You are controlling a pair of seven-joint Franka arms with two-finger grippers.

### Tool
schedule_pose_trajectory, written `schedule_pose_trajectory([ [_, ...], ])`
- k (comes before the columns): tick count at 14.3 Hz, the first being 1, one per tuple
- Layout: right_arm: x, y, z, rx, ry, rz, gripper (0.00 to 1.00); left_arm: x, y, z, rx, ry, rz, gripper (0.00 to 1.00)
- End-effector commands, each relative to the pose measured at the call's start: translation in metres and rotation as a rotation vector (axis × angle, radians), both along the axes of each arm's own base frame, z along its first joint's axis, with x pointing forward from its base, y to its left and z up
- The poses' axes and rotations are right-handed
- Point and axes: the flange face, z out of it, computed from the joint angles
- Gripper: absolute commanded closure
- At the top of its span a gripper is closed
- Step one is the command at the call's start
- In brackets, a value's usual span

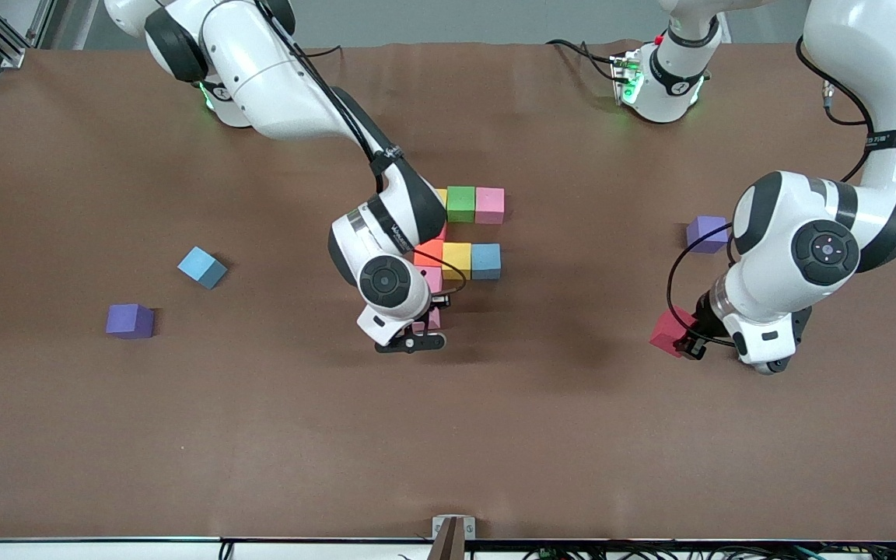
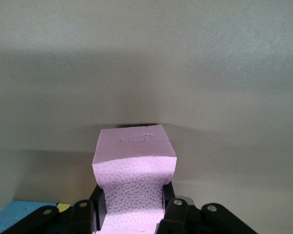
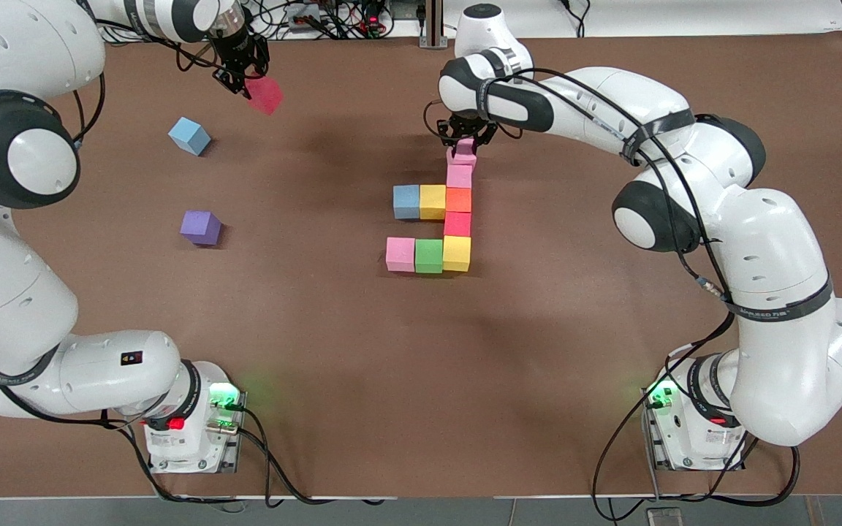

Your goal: Arrange 11 blocks into digit 3

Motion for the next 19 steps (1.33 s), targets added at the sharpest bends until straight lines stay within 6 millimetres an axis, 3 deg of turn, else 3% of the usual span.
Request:
schedule_pose_trajectory([
  [1, 0.002, 0.004, -0.001, 0.012, 0.003, -0.013, 0.59, 0.0, 0.004, 0.018, 0.0, 0.014, 0.009, 0.97],
  [14, -0.006, 0.014, -0.008, 0.007, 0.008, 0.004, 0.57, -0.004, -0.016, 0.017, 0.004, 0.037, -0.007, 0.96],
  [17, -0.006, 0.013, -0.008, 0.007, 0.008, 0.002, 0.52, -0.005, -0.016, 0.017, 0.005, 0.048, -0.003, 0.96],
  [18, -0.006, 0.013, -0.008, 0.007, 0.008, 0.002, 0.49, -0.006, -0.022, 0.017, 0.004, 0.046, 0.003, 0.97],
  [19, -0.006, 0.013, -0.008, 0.007, 0.008, 0.002, 0.25, -0.008, -0.03, 0.019, 0.0, 0.045, -0.001, 0.97],
])
